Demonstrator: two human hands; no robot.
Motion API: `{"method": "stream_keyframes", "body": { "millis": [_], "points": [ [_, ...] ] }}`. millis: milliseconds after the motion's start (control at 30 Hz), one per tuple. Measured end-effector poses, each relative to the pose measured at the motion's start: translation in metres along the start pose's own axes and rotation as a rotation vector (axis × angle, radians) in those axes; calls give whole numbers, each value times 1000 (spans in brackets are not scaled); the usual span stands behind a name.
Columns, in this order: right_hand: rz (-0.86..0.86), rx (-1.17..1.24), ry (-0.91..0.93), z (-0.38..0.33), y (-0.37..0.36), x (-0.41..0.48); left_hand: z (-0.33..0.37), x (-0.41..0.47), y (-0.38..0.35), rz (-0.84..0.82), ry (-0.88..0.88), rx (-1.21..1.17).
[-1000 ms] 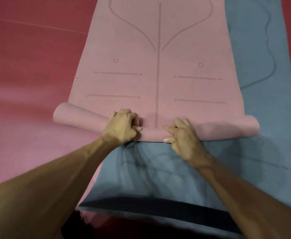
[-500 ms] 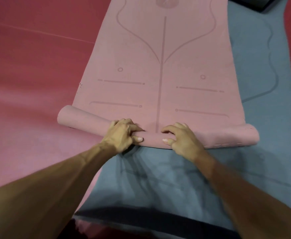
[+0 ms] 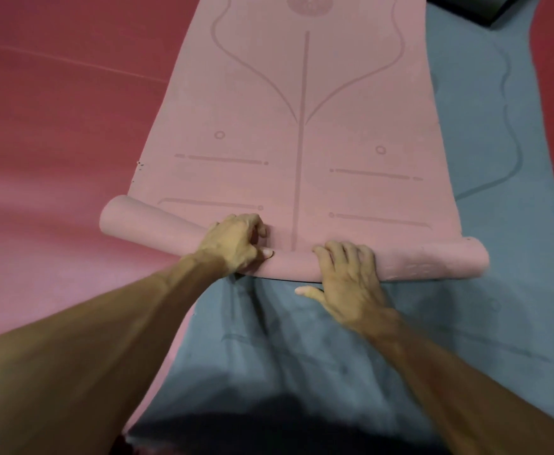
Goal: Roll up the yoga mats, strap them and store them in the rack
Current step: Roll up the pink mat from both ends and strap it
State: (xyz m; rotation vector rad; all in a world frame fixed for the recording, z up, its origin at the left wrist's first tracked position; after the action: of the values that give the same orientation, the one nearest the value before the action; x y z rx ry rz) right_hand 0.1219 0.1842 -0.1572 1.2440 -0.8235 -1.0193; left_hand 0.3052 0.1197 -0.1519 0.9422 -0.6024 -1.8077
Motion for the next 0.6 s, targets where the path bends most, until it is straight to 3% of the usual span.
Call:
{"method": "stream_keyframes", "body": {
  "millis": [133, 200, 367, 600],
  "points": [
    [-76, -49, 20, 7, 3, 18, 12, -14, 0, 212, -35, 261],
    [-121, -64, 37, 8, 3, 25, 14, -23, -2, 252, -50, 247],
    [-255, -67, 92, 12, 11, 30, 3, -36, -2, 53, -167, 261],
    [-511, 83, 141, -3, 19, -1, 2, -65, -8, -102, -123, 253]
  ]
}}
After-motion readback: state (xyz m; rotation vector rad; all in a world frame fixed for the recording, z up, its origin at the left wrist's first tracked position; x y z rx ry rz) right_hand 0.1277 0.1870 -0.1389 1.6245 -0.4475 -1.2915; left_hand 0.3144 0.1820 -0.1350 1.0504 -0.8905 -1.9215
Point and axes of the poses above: each hand's wrist, its own x-axis towards the middle knuckle, its own y-axis out of the back of the hand, z = x × y, the point moved 6 cm from there along x, towards the middle knuckle, and after that the axes turned 8 degrees about -x, right-handed, at the moved point
